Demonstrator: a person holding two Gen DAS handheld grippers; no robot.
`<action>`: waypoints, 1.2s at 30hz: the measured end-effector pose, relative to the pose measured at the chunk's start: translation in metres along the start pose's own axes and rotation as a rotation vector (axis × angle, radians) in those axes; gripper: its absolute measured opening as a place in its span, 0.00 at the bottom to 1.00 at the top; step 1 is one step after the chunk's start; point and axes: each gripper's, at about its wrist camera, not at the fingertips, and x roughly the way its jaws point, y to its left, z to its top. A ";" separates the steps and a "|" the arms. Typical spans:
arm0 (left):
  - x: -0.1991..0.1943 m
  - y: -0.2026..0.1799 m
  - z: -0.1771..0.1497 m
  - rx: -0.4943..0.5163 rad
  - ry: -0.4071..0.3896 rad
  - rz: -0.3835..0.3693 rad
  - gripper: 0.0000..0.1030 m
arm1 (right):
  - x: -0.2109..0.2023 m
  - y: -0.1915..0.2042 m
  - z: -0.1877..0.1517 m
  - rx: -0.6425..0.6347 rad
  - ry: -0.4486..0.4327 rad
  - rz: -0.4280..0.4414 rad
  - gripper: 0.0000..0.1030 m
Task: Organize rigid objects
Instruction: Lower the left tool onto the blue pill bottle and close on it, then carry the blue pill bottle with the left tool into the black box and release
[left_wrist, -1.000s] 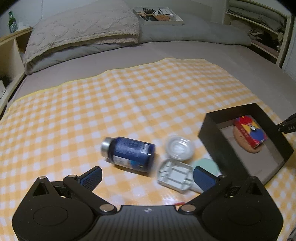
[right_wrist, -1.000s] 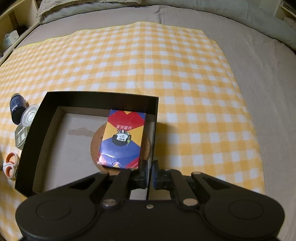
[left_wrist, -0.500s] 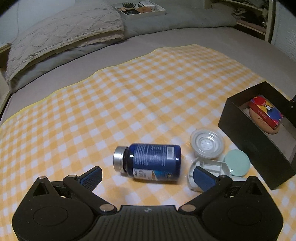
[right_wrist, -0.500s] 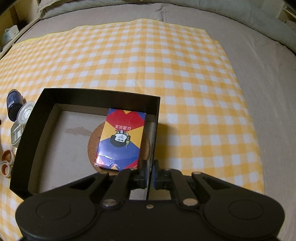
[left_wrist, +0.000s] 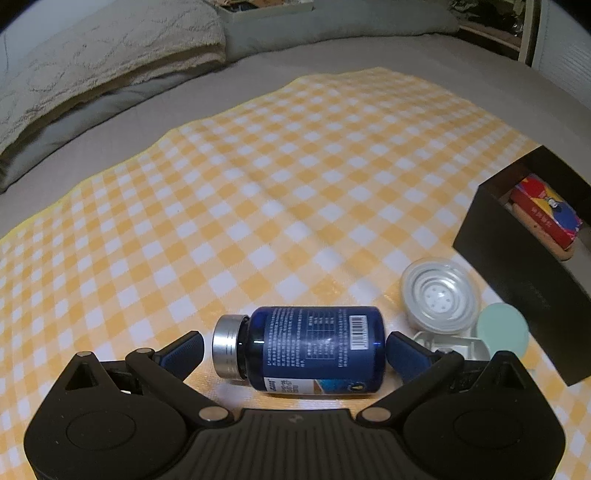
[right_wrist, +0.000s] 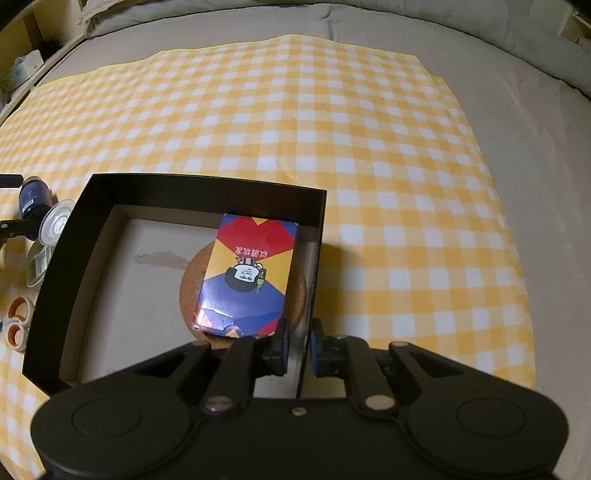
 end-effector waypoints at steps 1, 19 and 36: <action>0.002 0.001 0.000 -0.002 0.007 0.000 1.00 | 0.001 -0.001 0.001 0.002 0.002 0.003 0.11; 0.006 0.007 0.008 -0.094 0.027 -0.014 0.90 | 0.002 -0.007 0.007 0.034 -0.015 0.012 0.05; -0.029 0.002 0.017 -0.386 0.016 0.009 0.89 | 0.002 -0.005 0.007 0.029 -0.015 0.001 0.04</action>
